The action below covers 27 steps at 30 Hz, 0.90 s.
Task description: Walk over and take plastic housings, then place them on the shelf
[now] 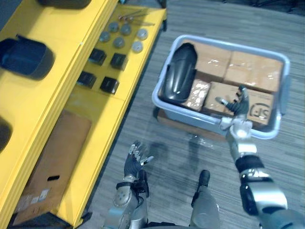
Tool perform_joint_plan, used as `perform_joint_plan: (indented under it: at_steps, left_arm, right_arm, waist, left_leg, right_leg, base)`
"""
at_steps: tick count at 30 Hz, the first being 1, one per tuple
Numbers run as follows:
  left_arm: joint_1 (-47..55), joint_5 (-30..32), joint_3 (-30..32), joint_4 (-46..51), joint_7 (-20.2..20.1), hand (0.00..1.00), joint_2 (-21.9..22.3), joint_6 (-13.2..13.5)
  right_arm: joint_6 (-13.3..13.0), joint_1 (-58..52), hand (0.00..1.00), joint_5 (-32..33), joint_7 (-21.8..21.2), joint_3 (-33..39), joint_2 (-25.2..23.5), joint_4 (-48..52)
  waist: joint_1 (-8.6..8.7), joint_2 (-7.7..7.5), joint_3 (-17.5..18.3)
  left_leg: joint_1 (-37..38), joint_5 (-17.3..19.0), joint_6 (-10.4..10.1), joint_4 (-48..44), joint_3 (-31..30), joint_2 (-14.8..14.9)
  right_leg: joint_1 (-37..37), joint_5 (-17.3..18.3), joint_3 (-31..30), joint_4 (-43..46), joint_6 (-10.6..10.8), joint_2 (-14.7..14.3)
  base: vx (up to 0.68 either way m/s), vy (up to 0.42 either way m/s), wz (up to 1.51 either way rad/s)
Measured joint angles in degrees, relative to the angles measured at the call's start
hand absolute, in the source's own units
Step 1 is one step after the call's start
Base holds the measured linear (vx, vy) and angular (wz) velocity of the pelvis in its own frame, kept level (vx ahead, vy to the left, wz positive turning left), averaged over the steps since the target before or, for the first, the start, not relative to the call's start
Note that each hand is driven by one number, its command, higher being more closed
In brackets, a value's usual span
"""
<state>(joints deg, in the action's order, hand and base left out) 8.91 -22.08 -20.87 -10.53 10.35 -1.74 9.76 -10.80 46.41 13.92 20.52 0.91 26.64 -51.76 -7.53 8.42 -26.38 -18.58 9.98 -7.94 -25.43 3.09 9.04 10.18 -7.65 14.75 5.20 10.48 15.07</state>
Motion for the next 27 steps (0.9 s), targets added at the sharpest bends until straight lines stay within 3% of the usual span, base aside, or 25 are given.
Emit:
perform_joint_plan:
  at_steps: [7,14,19,25,26,27]
  left_arm:
    - [0.08,-0.62,-2.77,-4.05,-1.86,0.0,-0.06,-0.44]
    - [0.08,-3.52,-4.95,-6.71,-2.19,0.0,-0.14,-0.1]
    - [-0.43,-5.23,-6.33,-7.57,-2.09,0.0,-0.06,0.47]
    - [-2.98,-8.79,-7.9,-10.5,-2.08,0.0,0.39,2.27]
    - [-3.28,-9.19,-7.97,-10.74,-2.09,0.0,0.47,2.32]
    - [-3.58,-9.46,-8.01,-10.9,-2.09,0.0,0.46,2.3]
  right_arm:
    - [2.49,9.6,0.0,0.09,0.69,-4.07,6.4,-7.94]
    - [5.54,12.85,0.0,1.08,1.66,-6.63,10.17,-12.14]
    - [11.01,14.01,0.0,1.1,4.64,-6.7,12.6,-15.29]
    - [15.92,16.08,0.0,1.2,1.46,-9.51,17.66,-17.44]
    - [16.35,16.5,1.0,1.24,0.5,-10.39,18.63,-17.45]
    - [16.91,16.82,1.0,1.49,-0.77,-10.76,19.52,-17.55]
  waist:
    - [-4.03,2.93,-1.57]
    - [-6.05,3.87,-1.99]
    - [-7.49,4.16,-1.8]
    - [-9.5,5.45,-0.9]
    - [-9.74,5.61,-0.78]
    - [-10.08,5.69,-0.73]
  left_leg:
    - [-4.39,0.99,1.36,-4.64,-2.54,-1.07]
    - [-7.98,1.56,1.97,-7.28,-2.88,-1.53]
    - [-9.22,1.31,1.86,-7.31,-3.13,-1.63]
    - [-12.62,1.22,1.95,-8.27,-4.06,-2.24]
    - [-12.84,1.22,1.95,-8.27,-4.09,-2.46]
    - [-13.01,1.23,1.96,-8.32,-4.12,-2.56]
  right_leg:
    - [2.16,0.2,3.88,3.44,-0.15,1.55]
    - [4.88,0.48,4.56,5.07,-0.52,2.44]
    - [6.13,0.49,5.44,5.29,-0.61,2.76]
    - [9.97,0.37,5.87,7.17,-0.44,3.63]
    - [10.18,0.37,5.96,7.18,-0.44,3.84]
    - [10.28,0.38,5.98,7.18,-0.44,3.93]
  base:
    - [-0.05,0.046,0.15]
    - [-0.09,0.058,0.02]
    - [-0.03,0.027,0.01]
    - [0.03,0.042,0.0]
    - [0.02,0.044,0.07]
    - [0.0,0.047,0.05]
